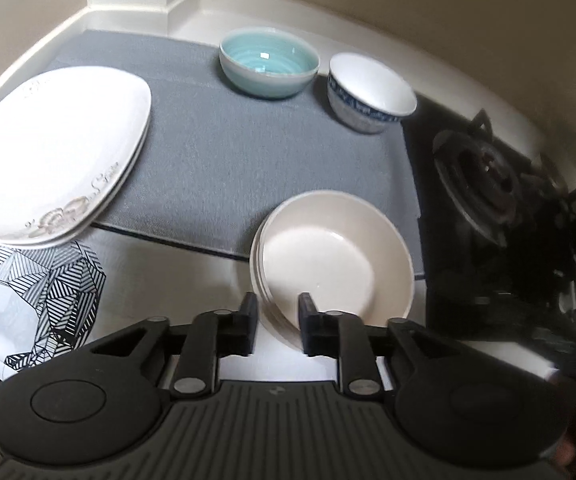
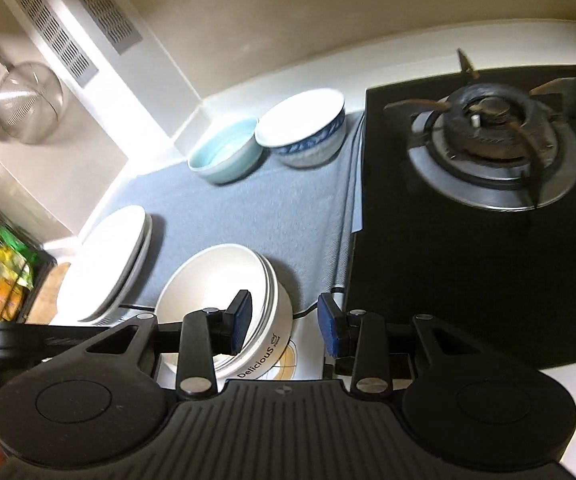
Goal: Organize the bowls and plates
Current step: 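Move the open left tool past the cream bowls toward the teal bowl, then close the left tool on the teal bowl rim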
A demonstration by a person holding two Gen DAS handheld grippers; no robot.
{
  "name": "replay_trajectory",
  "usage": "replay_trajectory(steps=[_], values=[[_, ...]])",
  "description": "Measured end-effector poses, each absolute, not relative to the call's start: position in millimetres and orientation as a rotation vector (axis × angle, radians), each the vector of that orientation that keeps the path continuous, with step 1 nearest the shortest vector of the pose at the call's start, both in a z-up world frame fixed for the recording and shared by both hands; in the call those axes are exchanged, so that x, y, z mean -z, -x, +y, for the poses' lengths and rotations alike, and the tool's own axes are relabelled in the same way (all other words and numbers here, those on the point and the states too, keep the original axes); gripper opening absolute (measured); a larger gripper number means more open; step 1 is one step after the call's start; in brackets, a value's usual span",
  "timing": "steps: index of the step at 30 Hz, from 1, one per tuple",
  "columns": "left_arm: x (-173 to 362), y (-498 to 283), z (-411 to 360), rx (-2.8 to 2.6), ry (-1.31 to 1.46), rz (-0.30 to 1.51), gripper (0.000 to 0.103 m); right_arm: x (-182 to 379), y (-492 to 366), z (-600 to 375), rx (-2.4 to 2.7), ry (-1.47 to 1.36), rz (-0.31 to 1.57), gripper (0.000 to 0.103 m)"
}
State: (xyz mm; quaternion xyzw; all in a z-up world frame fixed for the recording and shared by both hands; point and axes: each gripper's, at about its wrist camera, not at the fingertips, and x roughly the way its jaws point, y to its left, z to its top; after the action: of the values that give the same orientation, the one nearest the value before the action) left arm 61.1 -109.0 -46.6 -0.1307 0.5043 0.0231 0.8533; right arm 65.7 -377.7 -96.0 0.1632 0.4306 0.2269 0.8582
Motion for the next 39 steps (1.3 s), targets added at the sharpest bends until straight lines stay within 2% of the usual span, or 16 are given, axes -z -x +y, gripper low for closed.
replay_trajectory(steps=[7, 9, 10, 14, 20, 22, 23, 26, 32, 34, 36, 38, 39], values=[[28.8, -71.4, -87.0, -0.024, 0.277, 0.975, 0.026, 112.2, -77.5, -348.7, -0.47, -0.305, 0.965, 0.039], [27.4, -82.2, -74.9, -0.008, 0.295, 0.956, 0.026, 113.1, -75.7, -345.0, -0.46, -0.293, 0.968, 0.031], [26.8, -88.7, -68.9, -0.001, 0.3, 0.95, 0.026, 113.7, -75.0, -342.4, -0.45, -0.28, 0.971, 0.024], [22.9, -120.3, -41.9, 0.026, 0.322, 0.923, 0.026, 110.1, -71.0, -334.2, -0.411, -0.263, 0.972, 0.014], [23.7, -182.2, -5.3, 0.04, 0.326, 0.898, 0.026, 106.1, -60.9, -317.8, -0.327, -0.238, 0.991, 0.014], [27.9, -206.1, 4.4, 0.032, 0.334, 0.893, 0.03, 103.6, -57.9, -313.4, -0.288, -0.234, 1.003, 0.016], [30.6, -217.7, 8.4, 0.031, 0.346, 0.891, 0.035, 101.6, -55.2, -311.5, -0.264, -0.234, 1.004, 0.017], [42.4, -249.3, 16.4, 0.011, 0.377, 0.887, 0.039, 92.7, -42.4, -310.1, -0.206, -0.241, 0.978, 0.017], [72.2, -288.1, 18.0, -0.004, 0.446, 0.932, 0.039, 74.8, -7.0, -320.3, -0.077, -0.274, 0.928, 0.017], [78.5, -292.1, 17.4, -0.01, 0.461, 0.945, 0.038, 72.0, -1.7, -325.8, -0.032, -0.28, 0.932, 0.017], [81.1, -293.4, 18.0, 0.005, 0.479, 0.943, 0.025, 69.2, 0.2, -330.7, 0.003, -0.287, 0.933, 0.017], [79.7, -290.1, 16.6, 0.017, 0.479, 0.935, 0.017, 66.6, -1.4, -333.5, 0.016, -0.296, 0.924, 0.017], [78.8, -288.3, 16.5, 0.011, 0.475, 0.933, 0.016, 65.2, -2.7, -334.4, 0.015, -0.298, 0.921, 0.017]])
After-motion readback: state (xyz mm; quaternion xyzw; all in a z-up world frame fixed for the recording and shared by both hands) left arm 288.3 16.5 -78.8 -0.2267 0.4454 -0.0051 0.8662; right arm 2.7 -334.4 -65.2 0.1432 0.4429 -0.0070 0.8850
